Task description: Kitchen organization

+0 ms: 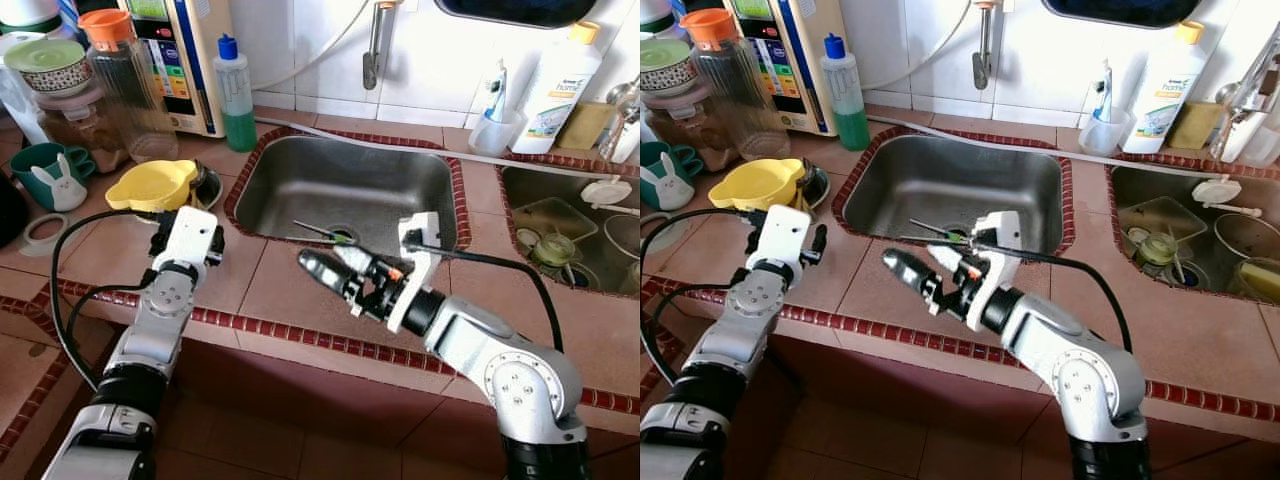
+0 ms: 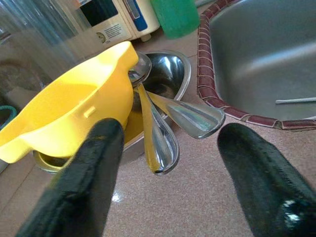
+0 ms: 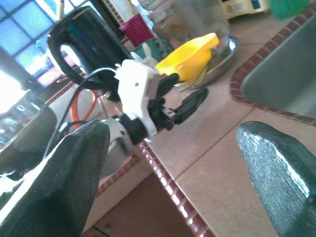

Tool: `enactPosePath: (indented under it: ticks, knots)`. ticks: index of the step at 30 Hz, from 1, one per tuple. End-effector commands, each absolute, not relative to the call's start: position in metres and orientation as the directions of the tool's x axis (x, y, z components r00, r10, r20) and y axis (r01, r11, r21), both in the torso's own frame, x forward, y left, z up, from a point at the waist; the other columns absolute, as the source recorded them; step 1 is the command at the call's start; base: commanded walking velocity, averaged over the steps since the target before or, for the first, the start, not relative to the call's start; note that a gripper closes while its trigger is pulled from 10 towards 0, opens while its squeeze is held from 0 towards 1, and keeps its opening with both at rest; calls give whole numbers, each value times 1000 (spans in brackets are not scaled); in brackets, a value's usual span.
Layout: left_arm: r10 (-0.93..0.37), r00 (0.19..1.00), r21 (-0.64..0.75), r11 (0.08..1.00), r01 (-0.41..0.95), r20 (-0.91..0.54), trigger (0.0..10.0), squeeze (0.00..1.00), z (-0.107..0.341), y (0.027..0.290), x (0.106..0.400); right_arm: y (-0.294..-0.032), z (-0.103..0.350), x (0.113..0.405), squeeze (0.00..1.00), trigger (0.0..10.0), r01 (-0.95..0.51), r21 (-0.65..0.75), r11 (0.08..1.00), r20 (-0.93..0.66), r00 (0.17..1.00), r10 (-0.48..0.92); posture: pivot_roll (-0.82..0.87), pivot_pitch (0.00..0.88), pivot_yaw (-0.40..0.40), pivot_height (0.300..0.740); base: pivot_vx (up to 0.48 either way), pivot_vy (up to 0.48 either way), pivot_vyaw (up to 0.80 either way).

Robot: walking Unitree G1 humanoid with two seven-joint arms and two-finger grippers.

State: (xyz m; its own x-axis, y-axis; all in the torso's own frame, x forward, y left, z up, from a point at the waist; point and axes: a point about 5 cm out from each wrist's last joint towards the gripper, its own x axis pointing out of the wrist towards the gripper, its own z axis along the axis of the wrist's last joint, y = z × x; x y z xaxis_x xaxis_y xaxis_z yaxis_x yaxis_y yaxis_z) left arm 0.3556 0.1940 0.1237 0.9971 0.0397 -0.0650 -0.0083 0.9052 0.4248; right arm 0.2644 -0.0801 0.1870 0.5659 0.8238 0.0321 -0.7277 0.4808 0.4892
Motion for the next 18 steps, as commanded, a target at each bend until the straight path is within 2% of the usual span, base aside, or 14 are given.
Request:
enactPosePath:
  ticks: [1,18]
  knots:
    - [24,998,423,906,6,-64,0,0,126,192,358,-78,191,260,0,10000,-749,483,453,47,539,841,-9,80,27,740,0,0,0]
    - [33,997,431,902,-3,-63,0,0,124,195,356,-78,190,258,0,10000,-756,483,442,39,522,852,-6,82,23,740,0,0,0]
